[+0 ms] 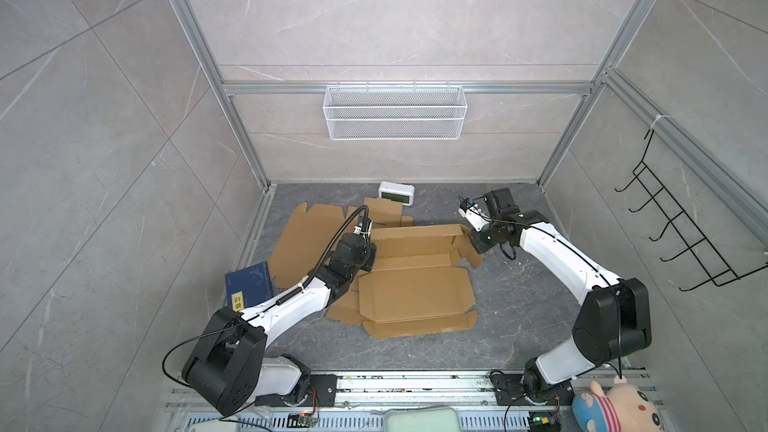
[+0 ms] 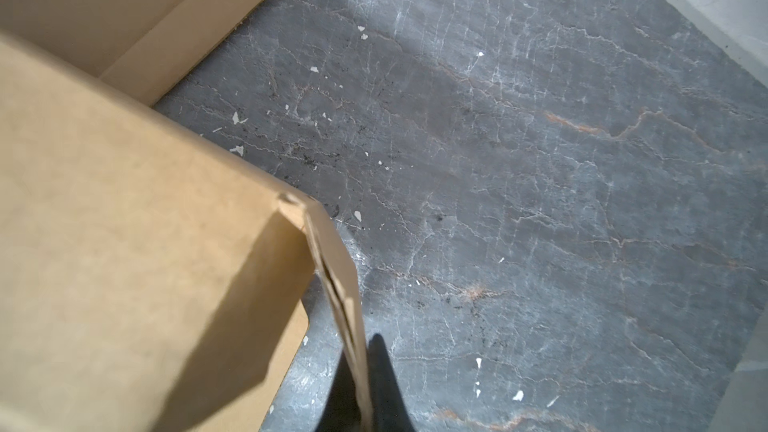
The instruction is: Fold the paper box
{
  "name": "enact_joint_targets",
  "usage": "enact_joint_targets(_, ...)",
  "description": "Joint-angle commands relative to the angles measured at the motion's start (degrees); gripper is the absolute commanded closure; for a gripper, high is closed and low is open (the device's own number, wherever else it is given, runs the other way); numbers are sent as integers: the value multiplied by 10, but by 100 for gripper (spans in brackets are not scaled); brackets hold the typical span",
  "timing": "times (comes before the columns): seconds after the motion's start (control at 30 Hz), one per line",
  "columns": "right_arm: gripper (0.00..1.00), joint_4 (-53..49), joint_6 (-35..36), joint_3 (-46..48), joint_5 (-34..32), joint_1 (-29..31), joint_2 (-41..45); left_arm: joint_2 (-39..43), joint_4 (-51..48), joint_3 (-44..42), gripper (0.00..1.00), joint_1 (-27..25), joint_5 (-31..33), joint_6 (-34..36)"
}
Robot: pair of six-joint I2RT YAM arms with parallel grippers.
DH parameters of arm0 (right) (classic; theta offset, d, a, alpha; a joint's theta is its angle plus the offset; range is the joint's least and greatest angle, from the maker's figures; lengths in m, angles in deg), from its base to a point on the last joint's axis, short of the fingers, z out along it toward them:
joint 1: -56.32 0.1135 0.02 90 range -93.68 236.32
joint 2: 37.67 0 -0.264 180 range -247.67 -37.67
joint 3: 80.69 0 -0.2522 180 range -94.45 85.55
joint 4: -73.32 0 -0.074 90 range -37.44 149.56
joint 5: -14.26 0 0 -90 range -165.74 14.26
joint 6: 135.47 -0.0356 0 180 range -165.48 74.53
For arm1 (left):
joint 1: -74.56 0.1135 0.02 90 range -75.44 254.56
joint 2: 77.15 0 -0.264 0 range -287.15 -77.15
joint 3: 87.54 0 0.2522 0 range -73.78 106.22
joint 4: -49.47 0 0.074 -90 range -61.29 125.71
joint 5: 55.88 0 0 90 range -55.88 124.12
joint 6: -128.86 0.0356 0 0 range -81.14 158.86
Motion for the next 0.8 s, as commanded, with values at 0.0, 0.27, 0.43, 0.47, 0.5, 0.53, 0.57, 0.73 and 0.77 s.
enact_joint_targets(0.0,99,2,3,8,-30,1,-8,2,2,8,46,7,5,-14)
enact_joint_targets(0.27,100,-1,-4,6,-25,2,-9,-13,28,15,35,6,-9,-27)
enact_joint_targets(0.43,100,-3,-10,3,-21,2,-10,30,42,-13,32,3,-48,-12)
enact_joint_targets(0.47,100,-3,-11,2,-21,3,-11,40,40,-20,32,3,-52,-12)
enact_joint_targets(0.5,100,-5,-10,1,-21,2,-12,50,37,-25,32,3,-55,-13)
enact_joint_targets(0.53,100,-5,-11,2,-21,3,-13,55,33,-28,32,3,-55,-15)
enact_joint_targets(0.57,100,-5,-12,2,-21,2,-13,57,26,-29,32,3,-54,-17)
enact_joint_targets(0.73,100,-5,-12,2,-22,3,-13,22,51,-32,33,4,-45,-12)
enact_joint_targets(0.77,100,-6,-12,2,-21,3,-12,10,61,-29,34,6,-43,-11)
